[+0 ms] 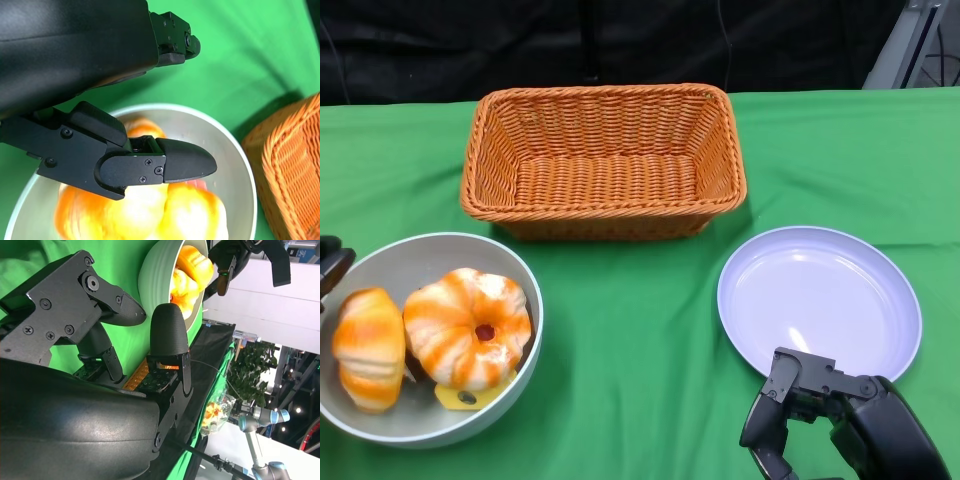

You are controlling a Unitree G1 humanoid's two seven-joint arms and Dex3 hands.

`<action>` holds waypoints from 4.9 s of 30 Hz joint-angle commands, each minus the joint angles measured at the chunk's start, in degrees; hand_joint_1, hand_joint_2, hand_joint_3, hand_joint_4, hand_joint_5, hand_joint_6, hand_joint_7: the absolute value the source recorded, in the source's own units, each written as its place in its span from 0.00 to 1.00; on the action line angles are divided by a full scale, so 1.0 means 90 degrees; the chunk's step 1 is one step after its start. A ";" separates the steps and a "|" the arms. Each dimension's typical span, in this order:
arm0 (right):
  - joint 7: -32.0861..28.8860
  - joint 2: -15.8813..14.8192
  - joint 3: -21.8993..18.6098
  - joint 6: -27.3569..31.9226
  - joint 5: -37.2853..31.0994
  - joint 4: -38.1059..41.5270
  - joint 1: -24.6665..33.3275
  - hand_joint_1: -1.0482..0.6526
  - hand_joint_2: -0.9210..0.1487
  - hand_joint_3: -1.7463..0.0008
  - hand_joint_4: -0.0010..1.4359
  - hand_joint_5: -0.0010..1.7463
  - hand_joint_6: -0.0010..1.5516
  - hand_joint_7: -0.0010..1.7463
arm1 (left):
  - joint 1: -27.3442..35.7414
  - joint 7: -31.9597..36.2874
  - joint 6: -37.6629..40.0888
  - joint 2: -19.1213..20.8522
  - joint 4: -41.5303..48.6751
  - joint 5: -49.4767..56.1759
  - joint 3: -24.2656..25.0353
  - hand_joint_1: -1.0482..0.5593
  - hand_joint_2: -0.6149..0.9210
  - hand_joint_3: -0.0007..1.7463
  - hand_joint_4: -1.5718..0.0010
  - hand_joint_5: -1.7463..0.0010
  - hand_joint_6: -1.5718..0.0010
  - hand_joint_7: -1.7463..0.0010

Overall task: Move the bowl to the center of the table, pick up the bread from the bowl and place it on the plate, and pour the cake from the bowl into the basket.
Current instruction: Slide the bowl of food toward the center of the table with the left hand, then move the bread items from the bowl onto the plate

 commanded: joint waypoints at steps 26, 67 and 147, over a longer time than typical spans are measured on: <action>-0.0319 0.0082 -0.0061 0.0211 -0.0179 -0.0305 -0.0008 0.61 0.52 0.28 0.55 1.00 0.46 0.84 | 0.0682 -0.1143 0.4294 0.0067 -0.2593 -0.1695 0.0391 0.19 1.00 0.29 1.00 1.00 1.00 1.00; -0.0461 0.0111 -0.0054 0.0108 -0.0280 -0.0184 -0.0122 0.61 0.51 0.28 0.58 1.00 0.47 0.83 | 0.1414 -0.0341 0.5291 -0.1093 -0.5289 -0.2980 0.0001 0.19 1.00 0.29 1.00 1.00 1.00 1.00; 0.0729 -0.1020 0.0293 0.3352 -0.2959 -0.2120 -0.1866 0.19 0.01 1.00 0.12 0.21 0.21 0.01 | 0.2171 0.2403 -0.6658 -0.2010 -0.1066 -0.0615 0.0928 0.59 1.00 0.24 0.51 0.26 0.43 0.52</action>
